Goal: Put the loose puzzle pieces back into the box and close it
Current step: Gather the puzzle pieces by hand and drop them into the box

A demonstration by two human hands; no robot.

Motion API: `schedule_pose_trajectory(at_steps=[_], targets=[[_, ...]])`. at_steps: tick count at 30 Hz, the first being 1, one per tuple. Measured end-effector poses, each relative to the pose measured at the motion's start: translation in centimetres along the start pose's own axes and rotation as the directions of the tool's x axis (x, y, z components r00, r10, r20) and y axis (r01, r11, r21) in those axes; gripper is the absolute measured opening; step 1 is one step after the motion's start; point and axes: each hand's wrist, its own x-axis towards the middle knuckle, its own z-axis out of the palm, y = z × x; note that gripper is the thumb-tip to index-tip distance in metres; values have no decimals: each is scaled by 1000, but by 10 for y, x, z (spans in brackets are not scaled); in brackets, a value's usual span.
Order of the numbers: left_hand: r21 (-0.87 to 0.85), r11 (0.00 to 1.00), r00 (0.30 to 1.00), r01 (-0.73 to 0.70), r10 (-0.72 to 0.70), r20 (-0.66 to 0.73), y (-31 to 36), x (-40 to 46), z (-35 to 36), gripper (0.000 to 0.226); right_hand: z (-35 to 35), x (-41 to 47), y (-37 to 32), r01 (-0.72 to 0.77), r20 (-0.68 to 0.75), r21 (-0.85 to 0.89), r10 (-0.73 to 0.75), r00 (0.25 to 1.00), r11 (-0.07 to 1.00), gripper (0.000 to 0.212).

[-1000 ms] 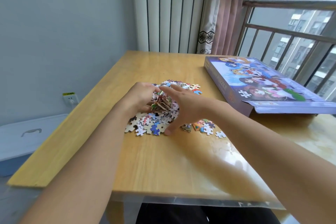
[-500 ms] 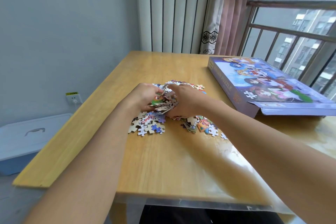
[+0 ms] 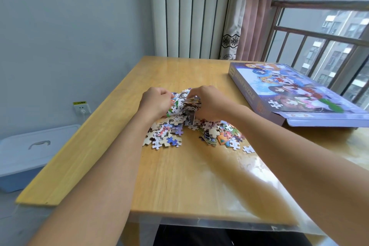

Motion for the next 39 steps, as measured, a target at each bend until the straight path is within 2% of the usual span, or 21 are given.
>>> schedule_pose_trajectory(at_steps=[4, 6, 7, 8, 10, 13, 15, 17, 19, 22, 25, 27, 29, 32, 34, 36, 38, 39], targets=[[-21, 999, 996, -27, 25, -88, 0, 2, 0, 27, -11, -3, 8, -29, -120, 124, 44, 992, 992, 50], [-8, 999, 990, -54, 52, -128, 0, 3, 0, 25, -17, -7, 13, -59, -152, 320, 113, 982, 945, 42], [-3, 998, 987, -69, 68, -143, 1, 2, 0, 24, -21, -11, 15, -71, -132, 491, 155, 979, 868, 38], [0, 996, 984, -87, 86, -153, 2, 2, 1, 23, -26, -16, 18, -79, -98, 659, 190, 977, 748, 36], [9, 992, 978, -127, 127, -166, 2, 1, 3, 22, -33, -22, 23, -105, -20, 869, 247, 969, 484, 35], [28, 984, 968, -177, 179, -176, 1, 1, 5, 22, -33, -28, 35, -193, 121, 967, 366, 923, 167, 31], [60, 974, 958, -218, 225, -176, 1, -1, 9, 22, -30, -32, 46, -265, 224, 963, 384, 896, 57, 20], [104, 960, 946, -262, 277, -172, 2, -5, 13, 20, -26, -40, 55, -340, 306, 940, 393, 867, 18, 13], [168, 936, 923, -310, 339, -184, 2, -8, 14, 18, -26, -46, 58, -373, 346, 928, 396, 851, -8, 19], [311, 864, 858, -395, 468, -211, 2, -13, 15, 16, -31, -52, 60, -369, 348, 929, 382, 856, -19, 25], [329, 810, 789, -485, 568, -234, 6, -20, 19, 15, -48, -66, 56, -369, 340, 929, 356, 870, 15, 29], [294, 766, 767, -573, 627, -139, 11, -27, 29, 14, -61, -81, 58, -380, 353, 925, 314, 882, 29, 29], [260, 723, 753, -641, 658, 27, 20, -31, 44, 16, -74, -99, 63, -392, 375, 920, 264, 889, 15, 26], [243, 681, 723, -691, 650, 235, 38, -31, 68, 23, -86, -125, 72, -413, 397, 910, 225, 890, 28, 24], [227, 650, 683, -725, 640, 352, 54, -36, 86, 32, -92, -139, 81, -420, 399, 906, 238, 885, 44, 28], [198, 595, 610, -779, 647, 457, 71, -44, 110, 43, -99, -152, 91, -417, 390, 908, 266, 881, 49, 29], [134, 558, 538, -819, 664, 519, 86, -52, 134, 42, -107, -161, 100, -400, 374, 916, 300, 878, 29, 25], [83, 574, 524, -814, 667, 529, 91, -54, 147, 37, -110, -166, 103, -386, 363, 922, 308, 879, 16, 21]])
